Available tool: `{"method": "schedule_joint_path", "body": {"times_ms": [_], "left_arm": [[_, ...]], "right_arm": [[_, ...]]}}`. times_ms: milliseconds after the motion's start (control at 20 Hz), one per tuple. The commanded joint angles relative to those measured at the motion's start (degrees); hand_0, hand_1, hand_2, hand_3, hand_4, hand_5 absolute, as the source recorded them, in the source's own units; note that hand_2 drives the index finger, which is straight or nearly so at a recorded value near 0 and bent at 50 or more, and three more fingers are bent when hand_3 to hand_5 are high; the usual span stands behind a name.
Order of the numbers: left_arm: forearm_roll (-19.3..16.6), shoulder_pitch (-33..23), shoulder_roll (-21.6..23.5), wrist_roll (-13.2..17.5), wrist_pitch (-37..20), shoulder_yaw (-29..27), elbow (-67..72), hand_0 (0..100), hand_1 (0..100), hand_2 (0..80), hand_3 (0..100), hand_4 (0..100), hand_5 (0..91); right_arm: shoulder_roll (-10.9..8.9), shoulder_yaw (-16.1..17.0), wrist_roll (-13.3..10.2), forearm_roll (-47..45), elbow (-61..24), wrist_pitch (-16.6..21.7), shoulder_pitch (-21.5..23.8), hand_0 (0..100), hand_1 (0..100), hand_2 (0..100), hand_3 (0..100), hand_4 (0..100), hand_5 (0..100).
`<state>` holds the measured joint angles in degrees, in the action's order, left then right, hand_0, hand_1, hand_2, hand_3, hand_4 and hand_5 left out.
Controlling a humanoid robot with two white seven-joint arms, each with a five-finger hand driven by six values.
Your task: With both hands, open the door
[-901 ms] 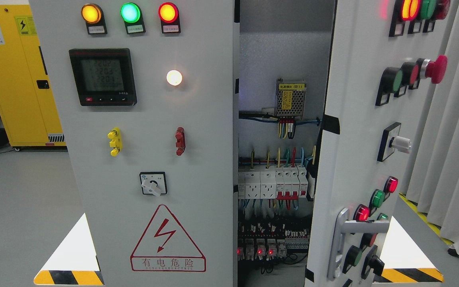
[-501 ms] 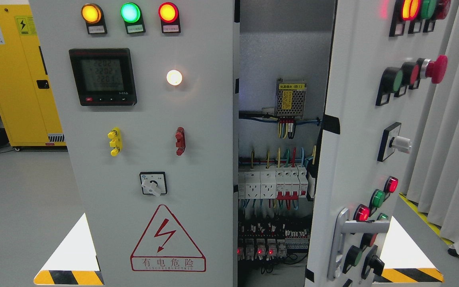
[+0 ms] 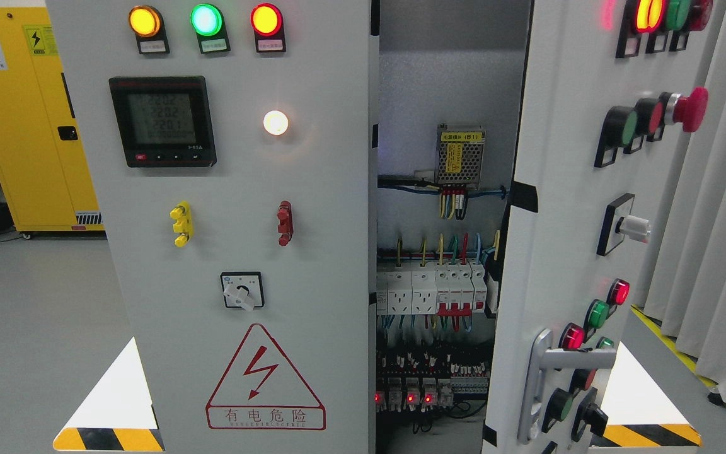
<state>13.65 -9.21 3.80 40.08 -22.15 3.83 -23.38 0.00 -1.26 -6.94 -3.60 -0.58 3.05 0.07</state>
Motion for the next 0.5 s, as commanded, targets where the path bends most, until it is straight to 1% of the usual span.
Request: {"method": "schedule_joint_path", "body": {"times_ms": [0, 150, 200, 300, 350, 451], "left_arm": [[0.1, -5.9, 1.3, 6.9, -0.2, -5.9, -31.5, 12, 56, 0.0, 0, 0, 0.0], [0.1, -8.6, 4.2, 6.9, 0.2, -5.9, -45.8, 12, 56, 0.0, 0, 0, 0.0], [0.1, -9.2, 4.9, 6.9, 1.0, -5.9, -49.9, 12, 56, 0.0, 0, 0, 0.0], [0.1, -9.9, 6.1, 6.9, 4.9, -6.2, -57.4, 12, 56, 0.0, 0, 0, 0.0], [0.8, -9.9, 6.6, 6.9, 7.1, -6.6, -60.8, 12, 56, 0.0, 0, 0, 0.0], [4.2, -9.8, 7.2, 6.9, 11.9, -7.0, -67.9, 12, 56, 0.0, 0, 0, 0.0]], "right_arm": [[0.97, 0.6, 0.1, 0.0, -1.4, 0.0, 0.3, 0, 50, 4, 0, 0, 0], [0.97, 0.6, 0.1, 0.0, -1.5, 0.1, 0.3, 0, 50, 4, 0, 0, 0], [0.97, 0.6, 0.1, 0.0, -1.5, 0.1, 0.3, 0, 50, 4, 0, 0, 0], [0.97, 0.6, 0.1, 0.0, -1.5, 0.1, 0.3, 0, 50, 4, 0, 0, 0], [0.97, 0.6, 0.1, 0.0, -1.5, 0.1, 0.3, 0, 50, 4, 0, 0, 0], [1.05, 0.6, 0.1, 0.0, -1.8, 0.2, 0.2, 0, 50, 4, 0, 0, 0]]}}
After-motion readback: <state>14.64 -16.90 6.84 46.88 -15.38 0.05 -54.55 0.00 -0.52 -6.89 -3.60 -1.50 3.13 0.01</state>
